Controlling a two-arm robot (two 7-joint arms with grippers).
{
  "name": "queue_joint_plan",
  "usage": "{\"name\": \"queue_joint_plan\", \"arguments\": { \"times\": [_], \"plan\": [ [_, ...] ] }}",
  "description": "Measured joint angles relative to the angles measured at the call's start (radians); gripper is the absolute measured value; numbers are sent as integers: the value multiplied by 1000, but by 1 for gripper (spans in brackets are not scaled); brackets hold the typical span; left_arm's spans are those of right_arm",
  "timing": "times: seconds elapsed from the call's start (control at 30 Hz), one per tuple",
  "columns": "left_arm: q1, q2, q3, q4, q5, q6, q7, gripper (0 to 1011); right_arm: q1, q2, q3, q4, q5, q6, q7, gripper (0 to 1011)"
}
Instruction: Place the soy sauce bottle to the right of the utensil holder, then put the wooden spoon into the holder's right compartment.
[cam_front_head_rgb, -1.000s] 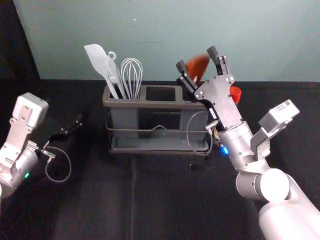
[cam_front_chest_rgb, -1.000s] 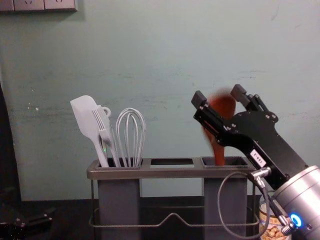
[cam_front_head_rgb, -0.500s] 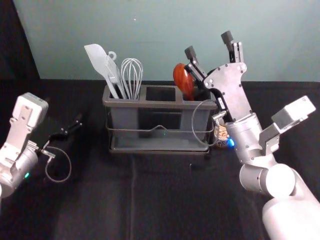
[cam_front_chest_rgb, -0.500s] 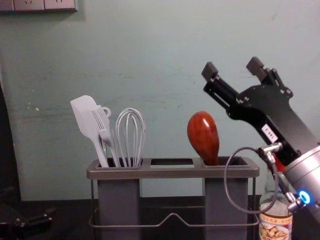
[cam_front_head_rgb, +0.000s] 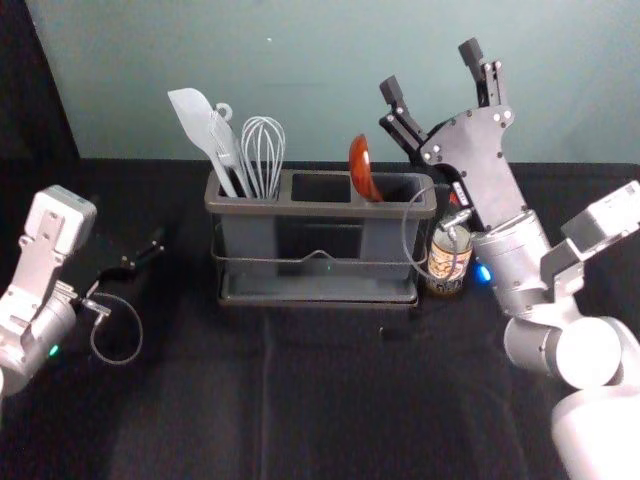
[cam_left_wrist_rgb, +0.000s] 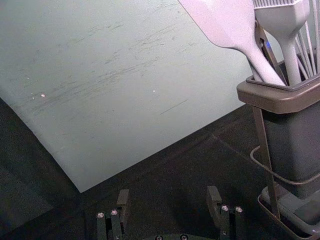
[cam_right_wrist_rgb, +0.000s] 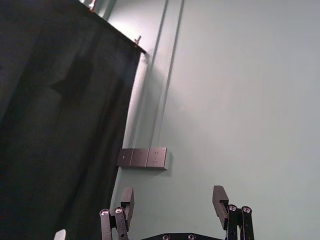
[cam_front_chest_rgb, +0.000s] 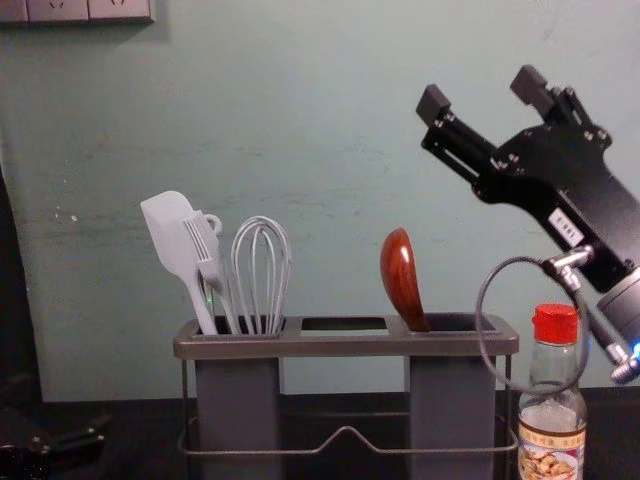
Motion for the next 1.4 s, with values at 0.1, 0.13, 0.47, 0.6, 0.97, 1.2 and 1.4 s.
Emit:
{"name": "queue_joint_plan", "arguments": {
  "times": [0.1,0.13,0.47,0.6,0.97,1.2,1.4],
  "plan": [
    [0,0,0,0,0,0,0,1000,-7,11,3,-25,-20,0,-10,1004],
    [0,0,0,0,0,0,0,1000,-11,19,6,-41,-30,0,-17,1004],
    [0,0,0,0,0,0,0,1000,-37,81,50,-127,-47,9,-49,1004],
    [0,0,0,0,0,0,0,1000,-47,99,77,-140,-30,17,-55,1004],
    [0,0,0,0,0,0,0,1000,-114,143,177,-197,-130,190,-162,1004],
    [0,0,0,0,0,0,0,1000,-170,195,194,-219,-191,385,-213,1004],
    [0,0,0,0,0,0,0,1000,-188,231,183,-206,-212,467,-218,1004]
  ]
}}
